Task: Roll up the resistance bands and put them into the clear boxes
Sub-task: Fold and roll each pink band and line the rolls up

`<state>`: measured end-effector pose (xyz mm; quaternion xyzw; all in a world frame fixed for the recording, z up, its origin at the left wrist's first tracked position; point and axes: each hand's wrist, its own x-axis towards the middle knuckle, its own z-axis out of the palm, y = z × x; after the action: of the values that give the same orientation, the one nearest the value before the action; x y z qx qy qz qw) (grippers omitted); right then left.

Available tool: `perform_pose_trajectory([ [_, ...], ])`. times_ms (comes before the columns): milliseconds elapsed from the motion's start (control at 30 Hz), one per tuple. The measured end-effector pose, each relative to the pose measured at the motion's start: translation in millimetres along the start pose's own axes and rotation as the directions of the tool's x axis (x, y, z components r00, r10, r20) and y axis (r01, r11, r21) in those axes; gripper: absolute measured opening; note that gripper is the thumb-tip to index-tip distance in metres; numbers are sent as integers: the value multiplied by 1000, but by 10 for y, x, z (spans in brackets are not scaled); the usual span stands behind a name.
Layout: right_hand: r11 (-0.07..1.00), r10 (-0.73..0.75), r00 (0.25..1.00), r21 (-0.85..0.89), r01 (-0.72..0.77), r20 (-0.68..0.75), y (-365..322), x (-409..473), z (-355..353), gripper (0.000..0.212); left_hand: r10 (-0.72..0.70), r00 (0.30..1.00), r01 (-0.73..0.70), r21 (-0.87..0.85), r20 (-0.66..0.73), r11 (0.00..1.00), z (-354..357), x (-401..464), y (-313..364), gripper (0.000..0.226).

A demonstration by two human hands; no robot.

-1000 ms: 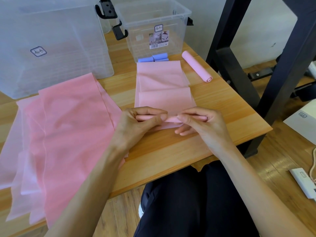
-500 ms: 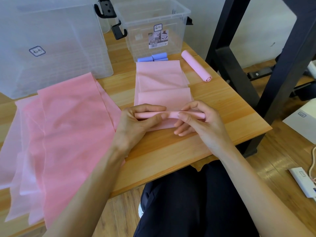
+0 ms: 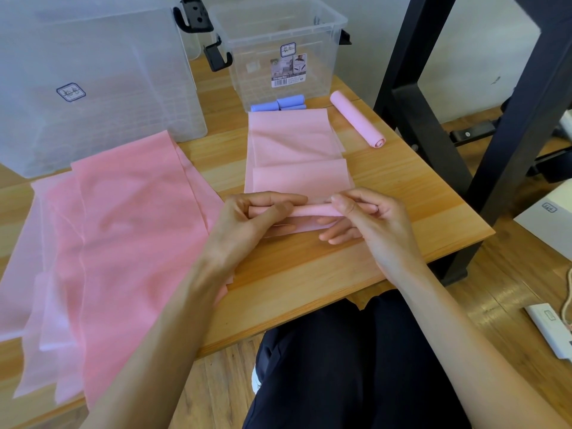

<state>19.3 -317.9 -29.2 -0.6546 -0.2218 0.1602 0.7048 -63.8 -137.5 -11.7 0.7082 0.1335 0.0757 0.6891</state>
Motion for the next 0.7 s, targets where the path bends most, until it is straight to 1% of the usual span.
perform_pose_trajectory([
  [100,1000,13,1000,19,-13,-1,-18,-3,4,21,65,997,-63,67,-39,996,16,-7,22,13],
  [133,1000,14,1000,28,-14,7,-23,-1,5,21,72,996,-68,65,-47,996,20,-10,26,11],
  [233,1000,1,1000,15,-1,14,-21,2,6,17,26,999,-26,-3,-38,1000,33,-17,19,10],
  [300,1000,12,1000,8,-12,-3,-16,-6,5,14,33,999,-32,30,-29,999,35,-13,17,10],
  [367,1000,23,1000,-4,-23,-9,-18,-11,8,20,69,997,-67,81,-27,994,31,-6,18,11],
  [467,1000,19,999,2,-19,33,-31,-8,13,22,64,996,-62,49,-60,997,24,-1,5,6],
  [533,1000,7,998,-5,-7,56,-32,-8,11,20,59,996,-56,41,-61,998,19,-4,2,8],
  [600,1000,10,999,-13,-9,42,-28,-11,4,14,69,997,-67,74,-27,995,16,-9,-1,14],
  [667,1000,25,999,-9,-25,23,-30,-13,9,17,92,996,-90,113,-12,990,18,-10,5,17],
  [700,1000,29,999,-9,-29,24,-32,-11,14,20,89,996,-87,99,-21,991,19,-8,4,15],
])
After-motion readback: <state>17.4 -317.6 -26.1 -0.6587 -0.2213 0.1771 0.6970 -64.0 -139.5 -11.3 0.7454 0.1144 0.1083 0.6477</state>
